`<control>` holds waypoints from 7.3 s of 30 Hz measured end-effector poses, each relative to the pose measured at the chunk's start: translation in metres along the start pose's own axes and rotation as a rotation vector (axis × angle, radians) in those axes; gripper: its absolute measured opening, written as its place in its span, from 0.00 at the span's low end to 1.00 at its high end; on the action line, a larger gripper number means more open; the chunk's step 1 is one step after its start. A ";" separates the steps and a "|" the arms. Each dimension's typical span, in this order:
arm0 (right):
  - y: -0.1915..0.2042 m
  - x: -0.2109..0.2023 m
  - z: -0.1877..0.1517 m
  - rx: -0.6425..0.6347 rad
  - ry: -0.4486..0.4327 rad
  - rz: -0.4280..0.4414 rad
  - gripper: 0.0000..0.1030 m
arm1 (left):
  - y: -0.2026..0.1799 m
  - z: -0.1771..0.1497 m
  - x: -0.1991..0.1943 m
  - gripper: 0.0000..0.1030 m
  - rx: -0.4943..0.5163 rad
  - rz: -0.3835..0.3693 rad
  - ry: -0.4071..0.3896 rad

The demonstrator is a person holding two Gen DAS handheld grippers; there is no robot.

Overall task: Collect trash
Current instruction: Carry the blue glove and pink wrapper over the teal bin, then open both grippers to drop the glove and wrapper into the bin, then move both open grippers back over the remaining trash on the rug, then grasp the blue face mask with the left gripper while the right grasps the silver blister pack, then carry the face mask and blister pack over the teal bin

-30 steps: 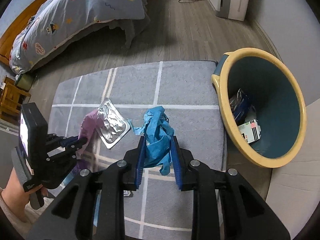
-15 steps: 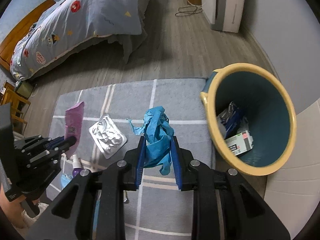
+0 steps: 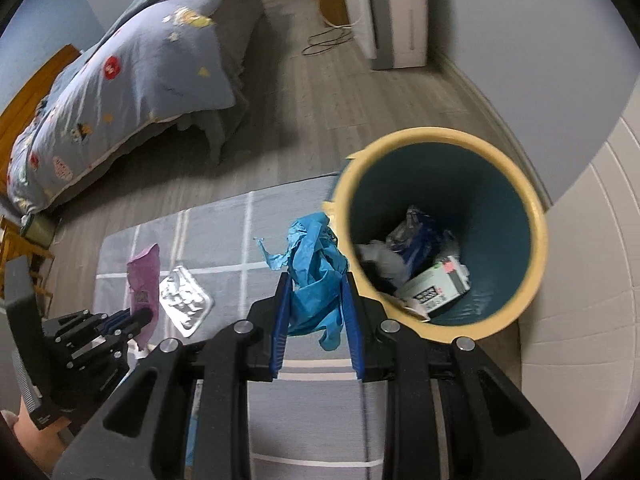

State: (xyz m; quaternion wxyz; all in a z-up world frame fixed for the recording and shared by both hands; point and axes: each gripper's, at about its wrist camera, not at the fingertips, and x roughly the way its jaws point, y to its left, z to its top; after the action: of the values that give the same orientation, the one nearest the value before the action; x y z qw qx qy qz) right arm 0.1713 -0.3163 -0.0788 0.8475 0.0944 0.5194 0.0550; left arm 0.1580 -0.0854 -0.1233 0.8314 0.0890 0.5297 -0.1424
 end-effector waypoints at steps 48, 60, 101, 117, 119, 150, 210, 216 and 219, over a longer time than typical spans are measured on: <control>-0.149 0.033 0.016 0.388 -0.053 -0.083 0.24 | -0.157 0.119 0.053 0.08 0.180 -0.124 -0.007; -0.139 0.022 0.025 0.348 -0.170 -0.046 0.44 | -0.162 0.137 0.064 0.31 0.185 -0.090 -0.052; 0.049 -0.063 0.014 -0.133 -0.195 -0.110 0.94 | 0.022 -0.010 -0.098 0.94 -0.122 0.082 -0.194; 0.154 0.012 -0.016 -0.348 -0.033 -0.051 0.94 | 0.118 -0.080 -0.089 0.94 -0.308 0.206 -0.113; 0.165 0.021 -0.020 -0.358 -0.016 -0.044 0.94 | 0.126 -0.087 -0.080 0.94 -0.315 0.210 -0.080; 0.181 0.080 -0.033 -0.317 0.142 -0.052 0.94 | 0.109 -0.122 -0.001 0.21 -0.200 0.030 0.245; 0.162 0.098 -0.014 -0.380 0.136 0.002 0.70 | 0.161 -0.038 -0.047 0.21 -0.411 0.107 -0.087; 0.119 0.077 -0.002 -0.310 0.105 -0.017 0.70 | 0.143 -0.025 -0.043 0.22 -0.357 0.143 -0.091; 0.100 0.072 -0.001 -0.271 0.108 -0.013 0.70 | 0.151 -0.027 -0.018 0.38 -0.360 0.195 -0.007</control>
State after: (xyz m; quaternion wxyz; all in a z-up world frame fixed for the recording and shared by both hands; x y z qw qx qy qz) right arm 0.2036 -0.2050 -0.1205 0.8236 -0.0275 0.5527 0.1241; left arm 0.1776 0.0677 -0.1188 0.8455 -0.0106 0.5328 0.0354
